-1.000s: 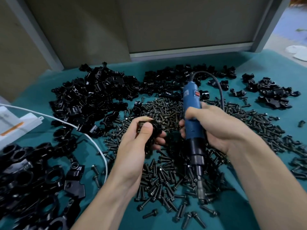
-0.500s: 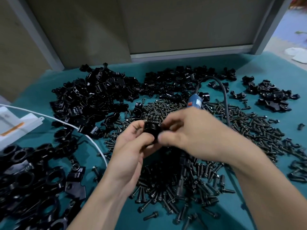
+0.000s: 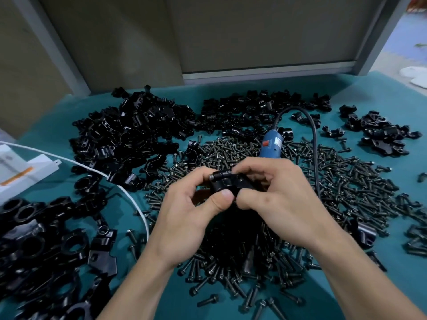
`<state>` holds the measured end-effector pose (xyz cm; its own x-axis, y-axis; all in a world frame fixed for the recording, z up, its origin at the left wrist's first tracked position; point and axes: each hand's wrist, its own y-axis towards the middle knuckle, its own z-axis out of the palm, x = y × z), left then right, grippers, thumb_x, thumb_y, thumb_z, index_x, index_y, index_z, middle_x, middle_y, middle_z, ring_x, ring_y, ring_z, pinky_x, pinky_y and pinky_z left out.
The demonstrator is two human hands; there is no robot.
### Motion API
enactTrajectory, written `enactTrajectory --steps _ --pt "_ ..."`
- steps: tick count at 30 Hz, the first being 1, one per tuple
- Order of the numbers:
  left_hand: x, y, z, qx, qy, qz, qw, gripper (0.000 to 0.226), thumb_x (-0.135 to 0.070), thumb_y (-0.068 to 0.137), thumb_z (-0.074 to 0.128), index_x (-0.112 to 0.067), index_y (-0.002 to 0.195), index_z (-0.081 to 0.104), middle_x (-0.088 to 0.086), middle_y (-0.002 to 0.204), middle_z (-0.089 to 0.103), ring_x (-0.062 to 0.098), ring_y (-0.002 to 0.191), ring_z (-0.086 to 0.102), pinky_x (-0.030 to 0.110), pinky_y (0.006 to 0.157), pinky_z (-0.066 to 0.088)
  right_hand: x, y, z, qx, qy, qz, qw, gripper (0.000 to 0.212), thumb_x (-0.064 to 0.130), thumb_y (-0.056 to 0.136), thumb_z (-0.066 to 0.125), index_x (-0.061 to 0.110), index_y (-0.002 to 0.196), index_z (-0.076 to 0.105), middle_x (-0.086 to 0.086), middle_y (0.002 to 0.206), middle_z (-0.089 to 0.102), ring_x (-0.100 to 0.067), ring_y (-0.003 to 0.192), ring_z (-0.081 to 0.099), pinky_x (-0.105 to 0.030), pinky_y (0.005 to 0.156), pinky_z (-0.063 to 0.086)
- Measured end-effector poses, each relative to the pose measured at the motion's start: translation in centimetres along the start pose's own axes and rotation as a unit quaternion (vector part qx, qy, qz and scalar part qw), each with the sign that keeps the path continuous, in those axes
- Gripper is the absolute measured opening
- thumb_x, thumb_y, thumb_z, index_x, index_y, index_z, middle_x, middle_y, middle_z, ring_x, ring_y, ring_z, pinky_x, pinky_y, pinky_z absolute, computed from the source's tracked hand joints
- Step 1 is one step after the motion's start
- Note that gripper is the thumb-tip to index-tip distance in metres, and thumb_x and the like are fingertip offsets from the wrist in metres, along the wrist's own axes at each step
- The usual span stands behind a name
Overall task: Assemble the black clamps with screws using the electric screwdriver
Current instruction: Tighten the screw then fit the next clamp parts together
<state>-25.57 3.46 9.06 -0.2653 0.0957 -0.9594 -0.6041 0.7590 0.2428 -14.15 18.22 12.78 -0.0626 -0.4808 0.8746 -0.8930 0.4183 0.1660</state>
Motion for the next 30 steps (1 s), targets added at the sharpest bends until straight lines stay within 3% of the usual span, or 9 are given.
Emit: enactTrajectory --steps 6,8,14,16,20,25,28,30 --pt "-0.7 0.1 0.6 -0.029 0.018 0.020 0.999 0.009 -0.024 0.060 0.071 -0.018 0.066 0.068 -0.007 0.080 0.061 0.009 0.073 0.058 0.019 0.065 0.043 0.1 0.3 0.5 0.025 0.033 -0.007 0.999 0.021 0.018 0.069 0.060 0.020 0.082 0.075 0.001 0.067 0.067 -0.023 0.062 0.058 -0.039 0.057 0.051" --pt "-0.7 0.0 0.9 -0.054 0.012 0.016 0.998 0.012 -0.025 0.058 0.070 -0.015 0.063 0.068 -0.008 0.075 0.060 0.009 0.070 0.056 0.022 0.064 0.042 -0.1 0.4 0.3 0.029 0.048 -0.003 0.998 0.023 0.018 0.069 0.060 0.021 0.082 0.078 -0.001 0.066 0.067 -0.021 0.058 0.055 -0.037 0.053 0.046" --pt "-0.7 -0.5 1.4 -0.094 0.031 -0.014 0.995 0.024 -0.037 0.073 0.071 -0.014 0.081 0.073 0.009 0.078 0.070 0.032 0.075 0.065 0.052 0.068 0.057 -0.4 0.7 0.4 0.018 0.094 0.017 0.995 0.028 0.022 0.071 0.062 0.021 0.090 0.081 -0.015 0.073 0.071 -0.035 0.063 0.059 -0.048 0.056 0.051" --pt "-0.6 -0.6 1.4 -0.106 0.049 0.000 0.993 0.022 -0.045 0.084 0.069 -0.025 0.091 0.075 0.000 0.084 0.074 0.018 0.078 0.071 0.047 0.072 0.060 -0.5 0.8 0.3 0.028 0.123 0.037 0.991 0.022 0.022 0.076 0.069 0.023 0.095 0.081 -0.010 0.074 0.072 -0.026 0.063 0.056 -0.041 0.057 0.050" --pt "-0.1 -1.0 1.4 -0.123 0.112 0.041 0.985 0.026 -0.057 0.100 0.056 -0.033 0.103 0.066 -0.006 0.090 0.075 0.022 0.086 0.073 0.046 0.072 0.060 -0.4 0.6 0.4 0.053 0.223 0.063 0.971 0.021 0.007 0.088 0.079 0.023 0.101 0.083 -0.001 0.080 0.074 -0.009 0.067 0.061 -0.021 0.058 0.050" --pt "-0.2 -1.0 2.3 -0.133 0.087 0.041 0.987 0.033 -0.059 0.101 0.055 -0.028 0.106 0.065 -0.002 0.092 0.075 0.026 0.084 0.074 0.051 0.072 0.060 0.4 0.4 1.2 -0.025 0.334 0.140 0.932 0.033 -0.009 0.080 0.073 0.021 0.087 0.085 -0.003 0.069 0.066 -0.009 0.057 0.055 -0.018 0.049 0.043" --pt "-0.1 -0.9 2.4 -0.115 0.027 0.017 0.993 0.033 -0.058 0.100 0.060 -0.026 0.108 0.067 0.005 0.097 0.077 0.031 0.091 0.076 0.059 0.082 0.060 0.4 0.4 1.2 -0.029 0.333 0.153 0.930 0.036 -0.011 0.080 0.072 0.023 0.085 0.085 -0.001 0.066 0.065 -0.008 0.058 0.056 -0.018 0.049 0.042" --pt "-0.1 -0.8 2.4 -0.115 0.008 0.006 0.993 0.028 -0.053 0.094 0.066 -0.030 0.108 0.067 0.002 0.101 0.077 0.027 0.096 0.075 0.058 0.087 0.059 0.5 0.5 1.1 -0.021 0.323 0.145 0.935 0.036 -0.010 0.080 0.073 0.023 0.087 0.085 0.000 0.069 0.067 -0.006 0.058 0.058 -0.017 0.050 0.043"
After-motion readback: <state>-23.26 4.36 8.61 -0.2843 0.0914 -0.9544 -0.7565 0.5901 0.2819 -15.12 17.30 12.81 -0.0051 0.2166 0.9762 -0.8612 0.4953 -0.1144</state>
